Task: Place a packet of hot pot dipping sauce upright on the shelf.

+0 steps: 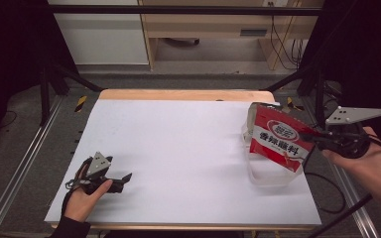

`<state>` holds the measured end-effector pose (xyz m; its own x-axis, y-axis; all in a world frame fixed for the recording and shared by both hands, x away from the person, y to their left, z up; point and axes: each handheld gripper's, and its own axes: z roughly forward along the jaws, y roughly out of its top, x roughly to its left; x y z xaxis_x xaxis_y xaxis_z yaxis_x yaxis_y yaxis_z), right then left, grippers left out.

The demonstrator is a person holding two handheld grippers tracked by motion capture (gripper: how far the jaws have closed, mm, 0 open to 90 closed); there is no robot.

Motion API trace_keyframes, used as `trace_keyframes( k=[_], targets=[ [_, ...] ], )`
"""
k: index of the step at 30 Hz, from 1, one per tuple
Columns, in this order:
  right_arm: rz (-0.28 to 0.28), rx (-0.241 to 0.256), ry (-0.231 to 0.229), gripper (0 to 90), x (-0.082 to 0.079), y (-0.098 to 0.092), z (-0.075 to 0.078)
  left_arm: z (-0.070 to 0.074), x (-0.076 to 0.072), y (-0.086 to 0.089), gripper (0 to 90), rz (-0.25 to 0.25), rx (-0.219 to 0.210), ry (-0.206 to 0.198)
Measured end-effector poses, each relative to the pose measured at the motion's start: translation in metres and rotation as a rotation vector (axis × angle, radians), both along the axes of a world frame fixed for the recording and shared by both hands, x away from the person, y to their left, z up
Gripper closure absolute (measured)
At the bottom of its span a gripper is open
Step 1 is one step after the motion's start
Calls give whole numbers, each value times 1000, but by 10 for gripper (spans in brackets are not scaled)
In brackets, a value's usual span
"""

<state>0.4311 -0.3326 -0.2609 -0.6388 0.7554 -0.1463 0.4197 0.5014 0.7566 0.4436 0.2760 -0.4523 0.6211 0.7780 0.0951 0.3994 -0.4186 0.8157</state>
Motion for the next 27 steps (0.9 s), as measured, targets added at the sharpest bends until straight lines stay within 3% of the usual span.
trace_keyframes(
  k=[27],
  targets=[
    [-39,60,51,899,7,-2,-48,-3,-1,-6,56,-29,17,12]
  ],
)
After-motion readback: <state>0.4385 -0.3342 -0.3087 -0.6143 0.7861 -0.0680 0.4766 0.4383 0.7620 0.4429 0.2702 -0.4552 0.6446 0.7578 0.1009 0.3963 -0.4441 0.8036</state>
